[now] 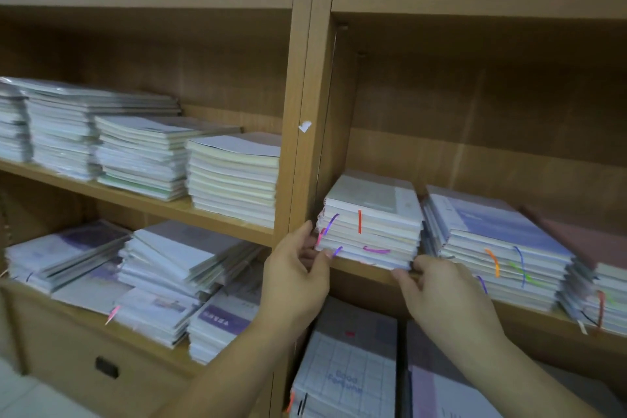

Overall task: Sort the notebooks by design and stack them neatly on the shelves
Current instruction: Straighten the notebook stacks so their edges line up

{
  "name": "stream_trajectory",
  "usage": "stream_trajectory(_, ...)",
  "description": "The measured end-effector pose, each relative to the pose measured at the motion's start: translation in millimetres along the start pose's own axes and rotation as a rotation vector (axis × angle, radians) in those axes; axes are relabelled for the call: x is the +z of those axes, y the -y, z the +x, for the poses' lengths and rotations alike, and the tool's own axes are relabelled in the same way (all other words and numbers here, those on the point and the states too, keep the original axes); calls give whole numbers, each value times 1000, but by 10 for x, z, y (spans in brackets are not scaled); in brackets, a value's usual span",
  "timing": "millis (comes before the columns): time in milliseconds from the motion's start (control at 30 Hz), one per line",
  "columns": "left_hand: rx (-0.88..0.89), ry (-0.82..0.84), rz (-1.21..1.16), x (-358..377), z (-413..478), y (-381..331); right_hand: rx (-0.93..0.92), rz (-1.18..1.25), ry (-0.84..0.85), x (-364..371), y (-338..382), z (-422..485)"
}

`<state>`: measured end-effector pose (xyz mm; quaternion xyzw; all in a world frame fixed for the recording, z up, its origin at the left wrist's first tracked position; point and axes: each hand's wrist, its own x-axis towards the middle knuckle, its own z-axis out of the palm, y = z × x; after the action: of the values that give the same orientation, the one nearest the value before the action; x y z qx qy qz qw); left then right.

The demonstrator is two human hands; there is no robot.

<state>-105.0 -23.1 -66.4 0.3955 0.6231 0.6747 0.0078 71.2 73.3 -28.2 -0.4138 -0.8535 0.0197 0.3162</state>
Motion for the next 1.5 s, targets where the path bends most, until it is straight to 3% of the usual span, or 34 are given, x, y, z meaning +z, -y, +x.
stream_trajectory(200, 216, 9, 312, -161, 180, 37, 20, 31, 17, -18, -39, 48)
stream_trajectory(333, 213, 165, 402, -151, 236, 9, 19, 38, 13, -8, -19, 37)
stream_trajectory(533, 235, 163, 511, -88, 272, 83, 73, 223, 66, 89, -98, 94)
stream_trajectory(800, 246, 246, 601, -229, 364, 77, 6, 71, 8, 42, -91, 79)
stream_trajectory(1100, 192, 143, 375, -166, 309, 190, -39, 31, -32, 82, -114, 39)
stream_trajectory(1333, 180, 180, 407, -198, 283, 132, 9, 107, 58, 60, -129, 73)
stream_trajectory(1500, 203, 173, 404, -219, 351, 67, 38, 139, 31, -50, -63, 181)
